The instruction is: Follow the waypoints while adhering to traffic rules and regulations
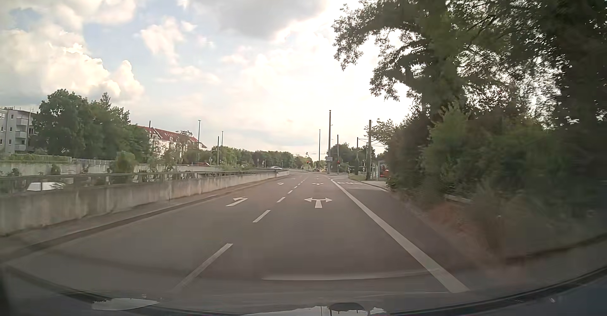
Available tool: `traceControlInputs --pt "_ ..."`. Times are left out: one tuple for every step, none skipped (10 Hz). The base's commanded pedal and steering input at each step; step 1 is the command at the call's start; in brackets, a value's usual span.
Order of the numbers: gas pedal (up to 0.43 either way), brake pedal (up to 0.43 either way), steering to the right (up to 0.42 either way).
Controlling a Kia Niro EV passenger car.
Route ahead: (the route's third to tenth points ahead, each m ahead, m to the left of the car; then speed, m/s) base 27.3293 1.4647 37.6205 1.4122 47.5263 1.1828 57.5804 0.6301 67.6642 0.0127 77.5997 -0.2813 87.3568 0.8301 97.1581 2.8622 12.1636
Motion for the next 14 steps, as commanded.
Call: traceControlInputs --pt "0.020 0.000 0.006" --pt "0.020 0.000 0.006" --pt "0.020 0.000 0.006" --pt "0.020 0.000 0.006" --pt "0.020 0.000 0.006" --pt "0.020 0.000 0.006" --pt "0.020 0.000 0.006" --pt "0.020 0.000 0.006" --pt "0.020 0.000 0.005" --pt "0.020 0.000 0.006" --pt "0.020 0.000 0.006" --pt "0.020 0.000 0.005" --pt "0.020 0.000 0.005" --pt "0.020 0.000 0.005"
